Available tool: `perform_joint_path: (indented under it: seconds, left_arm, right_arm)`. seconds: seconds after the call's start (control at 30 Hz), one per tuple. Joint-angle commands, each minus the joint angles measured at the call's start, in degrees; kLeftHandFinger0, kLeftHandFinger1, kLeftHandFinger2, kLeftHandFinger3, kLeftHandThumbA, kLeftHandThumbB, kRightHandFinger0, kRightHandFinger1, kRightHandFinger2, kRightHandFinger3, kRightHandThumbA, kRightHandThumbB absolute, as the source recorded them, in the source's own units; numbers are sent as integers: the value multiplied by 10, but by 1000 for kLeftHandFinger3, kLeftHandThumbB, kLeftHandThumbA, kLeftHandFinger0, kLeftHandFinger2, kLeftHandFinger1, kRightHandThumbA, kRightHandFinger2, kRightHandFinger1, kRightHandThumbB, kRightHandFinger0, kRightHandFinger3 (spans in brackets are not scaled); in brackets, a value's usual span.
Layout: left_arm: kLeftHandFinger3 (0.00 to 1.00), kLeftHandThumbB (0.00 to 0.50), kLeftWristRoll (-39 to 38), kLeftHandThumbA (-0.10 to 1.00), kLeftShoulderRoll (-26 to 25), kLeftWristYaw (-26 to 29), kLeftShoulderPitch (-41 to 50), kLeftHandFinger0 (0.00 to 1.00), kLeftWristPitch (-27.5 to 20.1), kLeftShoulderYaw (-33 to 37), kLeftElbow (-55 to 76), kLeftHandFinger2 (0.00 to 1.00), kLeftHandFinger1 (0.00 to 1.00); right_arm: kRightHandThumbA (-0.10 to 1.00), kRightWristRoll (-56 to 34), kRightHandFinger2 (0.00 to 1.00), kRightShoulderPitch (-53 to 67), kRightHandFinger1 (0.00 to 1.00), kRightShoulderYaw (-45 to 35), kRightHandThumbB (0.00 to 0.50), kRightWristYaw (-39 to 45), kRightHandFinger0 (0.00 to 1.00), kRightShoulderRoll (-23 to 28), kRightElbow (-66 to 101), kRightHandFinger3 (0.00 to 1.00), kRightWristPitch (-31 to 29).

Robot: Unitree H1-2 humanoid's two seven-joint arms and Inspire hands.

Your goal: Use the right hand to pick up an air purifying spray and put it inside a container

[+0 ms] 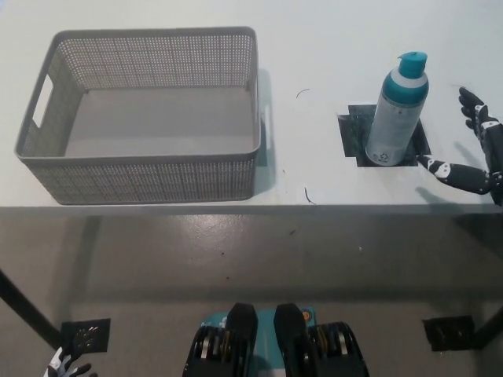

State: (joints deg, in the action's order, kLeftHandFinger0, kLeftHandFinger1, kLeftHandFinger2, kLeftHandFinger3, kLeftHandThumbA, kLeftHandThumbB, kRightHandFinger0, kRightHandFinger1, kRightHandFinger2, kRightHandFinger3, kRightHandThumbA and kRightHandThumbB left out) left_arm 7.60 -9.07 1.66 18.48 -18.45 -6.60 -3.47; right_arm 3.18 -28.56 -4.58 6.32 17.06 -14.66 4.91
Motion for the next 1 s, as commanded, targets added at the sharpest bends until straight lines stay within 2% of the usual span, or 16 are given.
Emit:
perform_joint_path:
  seconds: [0.0,0.07,0.23,0.27,0.33,0.37,0.4,0.43,0.57,0.6,0.63,0.73,0.8,0.97]
  left_arm:
    - [1000,355,13,567,-2,14,0,821,-21,-3,16,898,804]
    - [1000,347,7,544,1,14,1,817,-20,-4,16,897,806]
    - [1000,374,20,569,2,20,-6,774,-18,-6,14,899,803]
    - [1000,346,21,538,1,18,-6,835,-16,-5,13,911,824]
    - [1000,330,14,478,2,17,-9,803,-21,-6,11,908,821]
    - [1000,333,13,475,1,16,-11,750,-23,-6,9,911,804]
    - [1000,326,14,475,0,15,-12,743,-22,-6,10,912,801]
    - [1000,347,10,470,1,14,-13,726,-23,-6,9,908,791]
    - [1000,345,6,454,2,14,-15,716,-22,-8,10,903,784]
    - [1000,323,13,432,0,17,-16,713,-29,-8,6,900,781]
    - [1000,323,15,422,-1,17,-16,710,-32,-8,4,899,779]
    - [1000,324,-5,422,-5,7,-5,715,-13,-15,22,918,799]
    - [1000,311,-7,406,-7,4,-1,719,-5,-17,33,914,802]
    - [1000,337,-2,424,-6,2,-1,722,-11,-12,28,925,815]
  right_arm:
    - [931,-85,1000,-38,1000,-24,500,42,1000,-11,-21,1000,-4]
    - [932,-86,1000,-50,1000,-20,500,51,1000,-17,-48,1000,-13]
    - [882,-134,1000,-79,1000,-38,500,78,1000,-35,-105,1000,-15]
    - [901,-130,1000,-82,1000,-35,500,79,1000,-37,-110,1000,-13]
    - [926,-124,1000,-88,1000,-29,500,80,1000,-41,-117,1000,-13]
    - [926,-120,1000,-91,1000,-25,500,77,1000,-45,-124,1000,-13]
    - [911,-119,1000,-91,1000,-25,500,76,1000,-46,-125,1000,-13]
    - [892,-118,1000,-94,1000,-24,500,75,1000,-49,-136,1000,-19]
    - [890,-116,1000,-103,1000,-20,500,75,1000,-53,-167,1000,-33]
    - [890,-114,1000,-108,1000,-20,500,70,1000,-55,-182,1000,-32]
    - [891,-116,1000,-110,1000,-20,500,72,1000,-55,-187,1000,-33]
    - [888,-114,1000,-132,1000,-16,500,71,1000,-67,-233,1000,-55]
    - [843,-125,1000,-146,1000,-24,500,70,1000,-74,-253,1000,-58]
    - [822,-170,1000,-198,1000,-68,500,75,1000,-86,-335,1000,-75]
